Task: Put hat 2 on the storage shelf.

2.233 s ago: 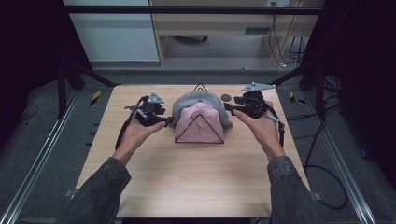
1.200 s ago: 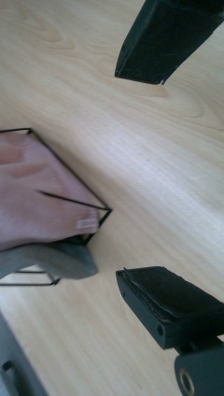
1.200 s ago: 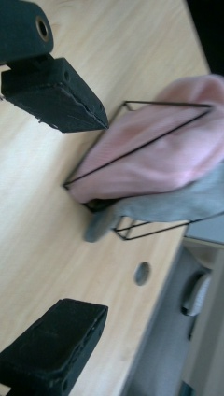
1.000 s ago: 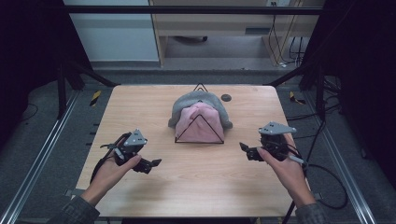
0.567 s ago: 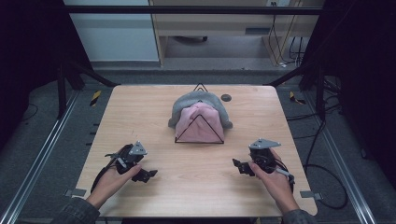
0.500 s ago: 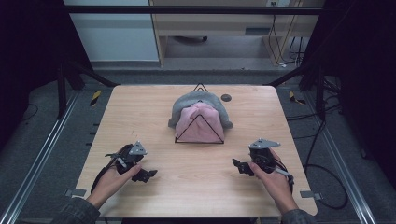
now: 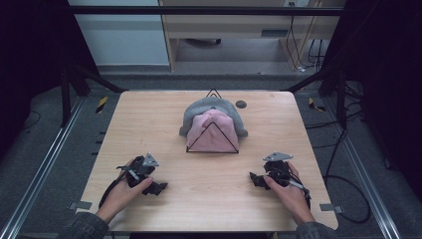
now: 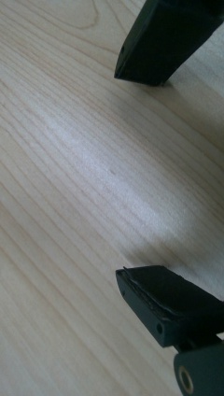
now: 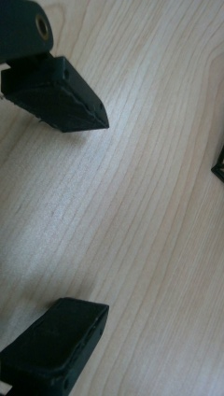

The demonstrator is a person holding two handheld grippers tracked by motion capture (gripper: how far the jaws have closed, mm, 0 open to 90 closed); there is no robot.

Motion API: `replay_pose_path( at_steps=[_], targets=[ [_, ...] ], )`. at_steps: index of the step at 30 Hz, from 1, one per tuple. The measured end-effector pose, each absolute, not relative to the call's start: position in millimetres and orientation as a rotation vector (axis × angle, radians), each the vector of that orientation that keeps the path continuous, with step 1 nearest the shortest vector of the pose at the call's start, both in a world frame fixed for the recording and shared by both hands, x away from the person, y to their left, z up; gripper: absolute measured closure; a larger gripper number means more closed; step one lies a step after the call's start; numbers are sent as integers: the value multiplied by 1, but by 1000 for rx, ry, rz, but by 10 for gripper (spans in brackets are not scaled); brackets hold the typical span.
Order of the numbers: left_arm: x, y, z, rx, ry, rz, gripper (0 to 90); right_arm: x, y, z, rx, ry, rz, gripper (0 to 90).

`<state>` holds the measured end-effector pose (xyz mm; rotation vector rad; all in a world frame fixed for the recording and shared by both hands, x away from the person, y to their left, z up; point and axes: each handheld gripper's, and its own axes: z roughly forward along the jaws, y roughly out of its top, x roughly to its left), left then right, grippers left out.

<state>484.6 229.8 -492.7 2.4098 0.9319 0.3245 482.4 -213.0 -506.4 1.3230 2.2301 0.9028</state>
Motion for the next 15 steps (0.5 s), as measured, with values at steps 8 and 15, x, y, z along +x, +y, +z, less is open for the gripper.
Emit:
replay_pose_path(
  at_steps=[8,15],
  targets=[
    [484,235,-497,2374,912,319,0,479,-210,-512,1312,2184,947,61],
    [484,236,-498,2373,900,315,0,476,-207,-512,1325,2174,943,61]
  ],
)
